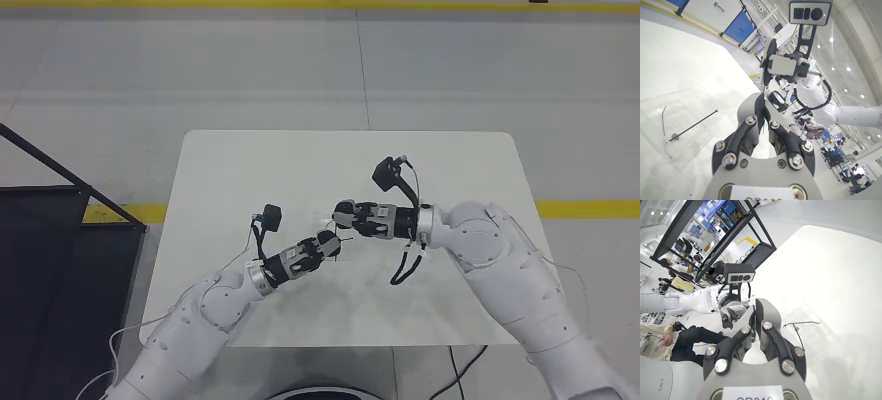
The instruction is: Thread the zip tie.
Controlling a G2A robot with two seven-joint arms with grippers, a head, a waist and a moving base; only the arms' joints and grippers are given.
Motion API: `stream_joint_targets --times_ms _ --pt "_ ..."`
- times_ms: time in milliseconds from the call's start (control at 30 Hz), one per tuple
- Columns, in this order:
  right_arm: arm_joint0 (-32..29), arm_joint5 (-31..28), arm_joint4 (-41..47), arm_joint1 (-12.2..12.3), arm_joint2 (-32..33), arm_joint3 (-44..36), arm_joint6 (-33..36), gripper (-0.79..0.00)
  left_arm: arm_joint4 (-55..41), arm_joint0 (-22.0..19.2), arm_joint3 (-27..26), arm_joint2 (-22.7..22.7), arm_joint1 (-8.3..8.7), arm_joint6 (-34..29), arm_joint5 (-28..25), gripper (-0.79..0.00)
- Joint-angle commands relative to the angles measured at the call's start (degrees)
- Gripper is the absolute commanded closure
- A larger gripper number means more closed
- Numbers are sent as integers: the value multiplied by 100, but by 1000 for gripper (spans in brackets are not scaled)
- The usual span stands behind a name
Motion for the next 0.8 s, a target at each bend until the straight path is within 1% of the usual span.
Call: stream_joint_targets --times_ms 0,33,67,567,600,633,667,700,767 --pt "-4 -5 -9 -2 2 -8 10 0 -17 1 -1 -12 -5 -13 16 -391" --pt "-7 -11 -11 -4 5 -16 9 0 -31 1 -1 -20 -8 -17 34 -763" --pt "-11 -12 -13 -5 8 -21 9 0 -43 2 -4 -27 -11 -18 43 -785" --pt "-61 -37 -62 -17 69 -53 7 0 -62 68 -30 -164 -56 125 33 -785" --pt "-65 -37 -54 -18 75 -52 3 0 -37 65 -27 -166 -59 122 27 -683" --pt "-70 -44 -51 -18 79 -56 5 0 -22 66 -21 -164 -63 122 22 -653" --pt "-76 -55 -45 -18 84 -56 10 0 -9 65 -15 -162 -67 120 17 -554" --pt "-81 -57 -41 -18 87 -54 18 0 10 62 -12 -160 -71 116 -1 -428" --pt "-84 -53 -25 -20 91 -56 39 0 13 66 -5 -163 -80 141 -49 -363"
